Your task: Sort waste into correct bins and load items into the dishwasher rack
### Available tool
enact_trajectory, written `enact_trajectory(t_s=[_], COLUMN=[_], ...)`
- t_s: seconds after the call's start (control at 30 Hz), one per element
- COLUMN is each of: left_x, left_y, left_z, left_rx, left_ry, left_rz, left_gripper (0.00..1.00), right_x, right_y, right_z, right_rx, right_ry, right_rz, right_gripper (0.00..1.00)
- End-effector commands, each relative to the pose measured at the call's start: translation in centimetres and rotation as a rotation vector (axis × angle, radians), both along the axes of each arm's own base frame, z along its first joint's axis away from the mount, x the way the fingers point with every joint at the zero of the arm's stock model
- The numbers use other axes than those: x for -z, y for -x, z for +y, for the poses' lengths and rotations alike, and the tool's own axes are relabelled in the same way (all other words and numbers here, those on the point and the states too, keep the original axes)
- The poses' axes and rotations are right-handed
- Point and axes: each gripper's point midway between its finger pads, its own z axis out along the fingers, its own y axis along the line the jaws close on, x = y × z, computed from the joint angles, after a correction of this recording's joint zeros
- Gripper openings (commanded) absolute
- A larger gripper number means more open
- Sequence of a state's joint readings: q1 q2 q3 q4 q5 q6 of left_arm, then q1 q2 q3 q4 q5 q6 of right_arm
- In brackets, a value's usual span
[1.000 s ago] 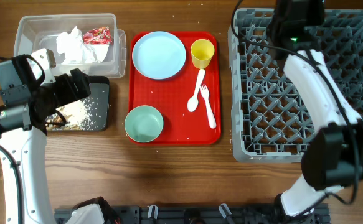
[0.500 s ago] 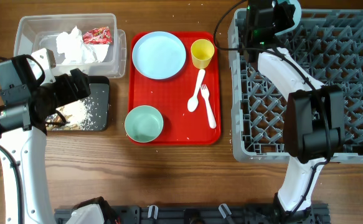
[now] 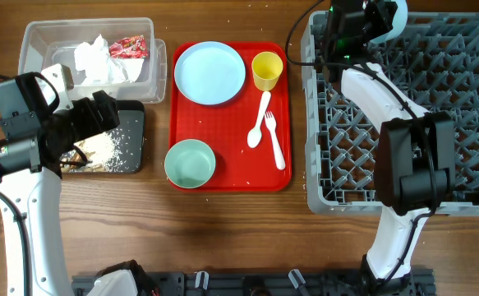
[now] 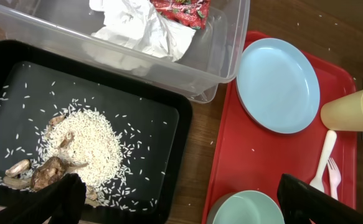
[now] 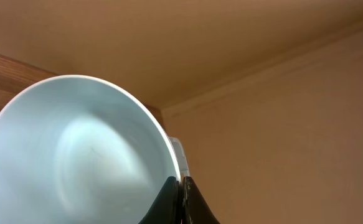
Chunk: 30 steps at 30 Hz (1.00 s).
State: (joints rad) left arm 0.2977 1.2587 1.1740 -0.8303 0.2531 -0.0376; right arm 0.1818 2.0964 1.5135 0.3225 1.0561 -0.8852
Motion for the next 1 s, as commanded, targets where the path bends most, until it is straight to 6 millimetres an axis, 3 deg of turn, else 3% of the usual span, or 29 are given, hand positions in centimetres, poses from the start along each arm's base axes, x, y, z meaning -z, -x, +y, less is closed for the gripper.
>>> enact_trajectory(t_s=[0.0, 0.3, 0.63, 0.67, 0.7, 0.77, 0.83, 0.97], left_x=[-0.4, -0.4, -0.4, -0.4, -0.4, -0.4, -0.4, -0.4], left_y=[-0.1, -0.1, -0.1, -0.1, -0.1, -0.1, -0.1, -0.1], left_z=[0.1, 0.1, 0.1, 0.1, 0.1, 0.1, 0.1, 0.1], left_rx=[0.014, 0.014, 0.014, 0.014, 0.014, 0.014, 0.014, 0.014], left_ry=[-0.010, -0.010, -0.010, -0.010, -0.010, -0.010, -0.010, -0.010], left_rz=[-0.015, -0.015, -0.015, -0.015, -0.015, -0.015, -0.015, -0.015], left_gripper=[1.00, 1.00, 1.00, 1.00, 1.00, 1.00, 1.00, 1.00], right_x=[0.9, 5.0, 5.1, 5.1, 5.0, 4.2, 2.6, -3.8], right_y=[-0.1, -0.1, -0.3, -0.2, -0.1, 0.1, 0.4, 2.2], right_z=[-0.5, 1.2, 8.7, 9.5, 9.9, 10.9, 11.7, 12.4], right_rx=[0.025, -0.037, -0.182, -0.194, -0.198, -0.200, -0.202, -0.223], right_ry=[0.010, 0.017, 0.023, 0.024, 0.026, 0.025, -0.007, -0.112], right_rz=[0.015, 0.146, 0.147, 0.146, 0.145, 0.111, 0.048, -0.105], right_gripper=[0.04, 0.04, 0.07, 0.31, 0.64, 0.94, 1.00, 1.00])
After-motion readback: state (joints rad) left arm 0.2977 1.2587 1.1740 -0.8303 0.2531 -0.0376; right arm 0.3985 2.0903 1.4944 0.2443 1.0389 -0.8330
